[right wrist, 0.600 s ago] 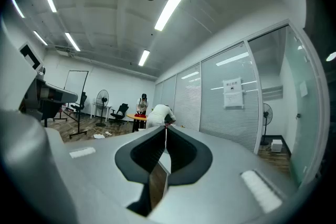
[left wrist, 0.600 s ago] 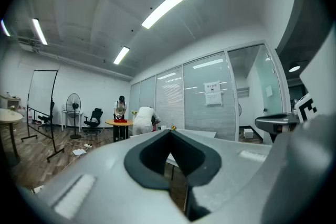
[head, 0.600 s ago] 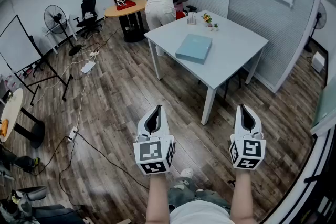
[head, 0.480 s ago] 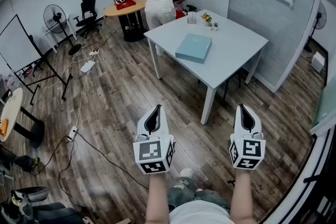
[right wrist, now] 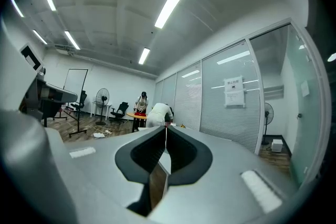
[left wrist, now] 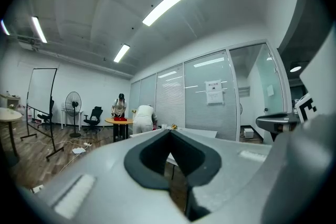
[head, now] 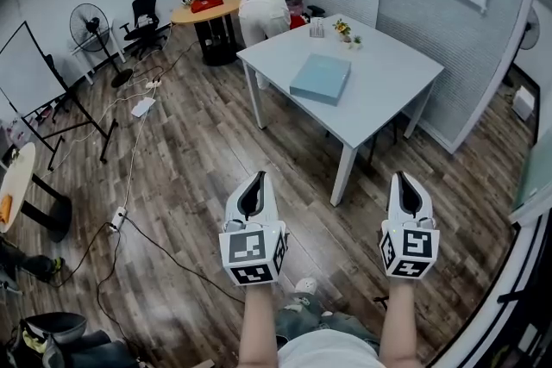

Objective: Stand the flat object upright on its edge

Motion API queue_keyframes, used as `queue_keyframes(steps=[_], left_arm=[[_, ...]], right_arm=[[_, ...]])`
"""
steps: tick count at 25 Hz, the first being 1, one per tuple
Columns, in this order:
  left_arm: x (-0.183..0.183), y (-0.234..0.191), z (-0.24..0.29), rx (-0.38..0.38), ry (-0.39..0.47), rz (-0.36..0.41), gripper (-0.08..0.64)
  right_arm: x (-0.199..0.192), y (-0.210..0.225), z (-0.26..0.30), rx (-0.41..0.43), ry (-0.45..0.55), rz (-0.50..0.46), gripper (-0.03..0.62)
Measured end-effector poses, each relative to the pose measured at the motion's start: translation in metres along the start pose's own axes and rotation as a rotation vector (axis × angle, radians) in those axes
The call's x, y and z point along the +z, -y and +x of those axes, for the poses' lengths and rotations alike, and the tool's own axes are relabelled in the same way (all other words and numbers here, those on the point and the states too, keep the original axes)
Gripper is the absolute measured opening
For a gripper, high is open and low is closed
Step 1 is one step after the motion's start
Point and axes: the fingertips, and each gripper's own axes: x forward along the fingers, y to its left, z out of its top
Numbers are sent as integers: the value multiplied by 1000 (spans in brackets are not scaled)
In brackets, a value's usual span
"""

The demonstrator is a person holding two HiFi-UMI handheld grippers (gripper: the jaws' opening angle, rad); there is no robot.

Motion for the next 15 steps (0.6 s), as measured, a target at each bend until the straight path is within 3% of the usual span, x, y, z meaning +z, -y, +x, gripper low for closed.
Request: queue_keyframes(steps=[4,10,15], left_arm=[[2,-12,18,8,-4,-3,0],[8,-39,49,9,17,-6,6],[6,-52,81,-11,14,-8,166]], right_arm=[[3,-1,20,1,6,18,22],[4,-12,57,18,11,39,127],[3,-27,88,76,12,34,287]])
